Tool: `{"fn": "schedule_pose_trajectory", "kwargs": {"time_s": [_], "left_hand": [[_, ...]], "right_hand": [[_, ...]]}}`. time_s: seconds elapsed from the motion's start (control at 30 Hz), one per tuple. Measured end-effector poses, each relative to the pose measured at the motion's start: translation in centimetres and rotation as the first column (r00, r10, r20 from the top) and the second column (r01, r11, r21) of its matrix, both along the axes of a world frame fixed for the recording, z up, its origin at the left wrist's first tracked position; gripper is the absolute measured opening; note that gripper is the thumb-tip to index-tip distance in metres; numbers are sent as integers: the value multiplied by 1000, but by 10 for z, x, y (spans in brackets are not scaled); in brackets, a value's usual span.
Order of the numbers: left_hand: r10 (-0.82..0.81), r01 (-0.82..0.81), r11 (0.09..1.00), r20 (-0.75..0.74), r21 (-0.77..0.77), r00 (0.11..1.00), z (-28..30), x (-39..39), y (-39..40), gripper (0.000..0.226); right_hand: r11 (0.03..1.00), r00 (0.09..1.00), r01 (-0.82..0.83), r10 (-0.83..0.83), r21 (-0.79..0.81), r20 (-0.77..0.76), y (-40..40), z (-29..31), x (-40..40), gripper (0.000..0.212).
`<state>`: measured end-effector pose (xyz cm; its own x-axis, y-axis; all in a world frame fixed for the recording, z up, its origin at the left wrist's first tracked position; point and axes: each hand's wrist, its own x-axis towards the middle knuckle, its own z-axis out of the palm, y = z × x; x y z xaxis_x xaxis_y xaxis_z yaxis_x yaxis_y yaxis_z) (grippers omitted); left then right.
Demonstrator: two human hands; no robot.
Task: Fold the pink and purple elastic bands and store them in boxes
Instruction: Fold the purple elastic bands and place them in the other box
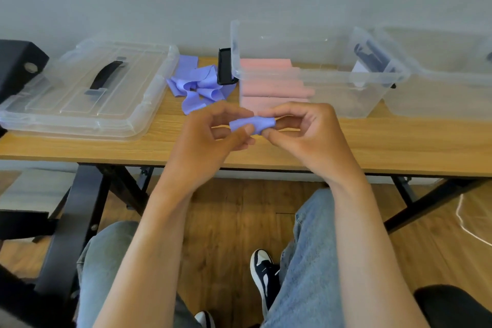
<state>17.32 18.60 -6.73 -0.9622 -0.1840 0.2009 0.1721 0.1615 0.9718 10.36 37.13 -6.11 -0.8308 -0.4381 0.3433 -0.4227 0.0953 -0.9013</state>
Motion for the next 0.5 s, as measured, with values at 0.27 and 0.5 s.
{"fn": "schedule_pose_trajectory", "kwargs": {"time_s": [0.27, 0.5], "left_hand": [[-13, -16, 943, -85, -333, 996, 41, -49, 18, 18], [-77, -34, 794, -156, -607, 985, 77, -105, 51, 12]], "right_hand": [[977, 966, 153, -116, 150, -230, 17, 38, -34, 31], [935, 928, 268, -185, 232, -325, 49, 72, -73, 23]]}}
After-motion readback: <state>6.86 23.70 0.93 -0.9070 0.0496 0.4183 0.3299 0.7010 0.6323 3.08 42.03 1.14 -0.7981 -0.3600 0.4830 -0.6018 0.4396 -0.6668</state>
